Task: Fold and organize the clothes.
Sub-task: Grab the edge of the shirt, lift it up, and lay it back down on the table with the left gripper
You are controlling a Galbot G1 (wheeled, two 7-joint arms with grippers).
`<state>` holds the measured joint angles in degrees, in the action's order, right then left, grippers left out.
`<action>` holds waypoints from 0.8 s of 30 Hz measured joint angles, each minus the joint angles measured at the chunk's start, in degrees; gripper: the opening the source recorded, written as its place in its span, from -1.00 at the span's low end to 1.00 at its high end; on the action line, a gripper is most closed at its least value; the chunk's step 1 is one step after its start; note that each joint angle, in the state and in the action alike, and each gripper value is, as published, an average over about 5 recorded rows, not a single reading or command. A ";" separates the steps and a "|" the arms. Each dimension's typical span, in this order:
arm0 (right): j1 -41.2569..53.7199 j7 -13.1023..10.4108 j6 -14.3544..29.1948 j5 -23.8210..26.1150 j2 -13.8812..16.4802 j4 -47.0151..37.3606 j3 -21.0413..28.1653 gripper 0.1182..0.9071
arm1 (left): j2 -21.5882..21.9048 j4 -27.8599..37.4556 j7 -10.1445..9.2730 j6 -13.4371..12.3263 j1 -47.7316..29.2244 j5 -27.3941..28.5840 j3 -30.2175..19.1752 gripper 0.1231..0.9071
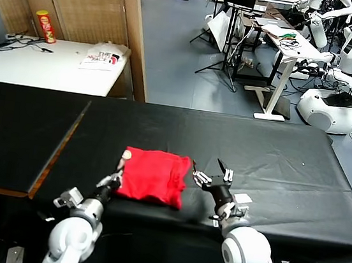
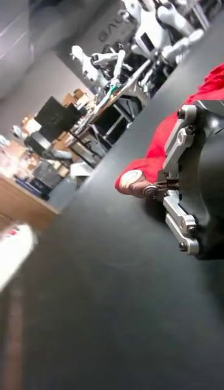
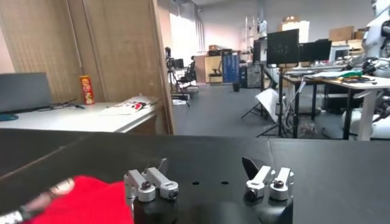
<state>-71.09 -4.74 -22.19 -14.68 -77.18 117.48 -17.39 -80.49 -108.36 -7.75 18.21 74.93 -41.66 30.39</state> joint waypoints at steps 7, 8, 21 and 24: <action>-1.13 -0.01 -0.25 0.50 -0.50 0.94 -0.88 0.72 | 8.55 -0.23 2.52 -0.03 -0.27 14.62 3.46 -0.91; -1.24 -0.02 -0.27 0.51 -0.55 1.03 -0.96 0.72 | 10.34 -0.15 2.73 -0.21 -0.07 16.24 4.09 -0.91; -2.02 0.00 -0.28 0.92 -1.39 0.95 -0.80 0.72 | 27.60 -4.74 1.49 -0.88 3.31 34.24 10.31 -0.91; -2.40 0.09 -0.24 1.14 -1.47 0.97 -0.87 0.72 | 26.90 -7.41 0.69 -0.25 3.98 34.25 8.95 -0.91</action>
<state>-73.49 -4.66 -22.43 -13.55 -78.65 118.45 -18.26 -53.59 -115.77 -7.07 17.95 78.91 -7.41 39.33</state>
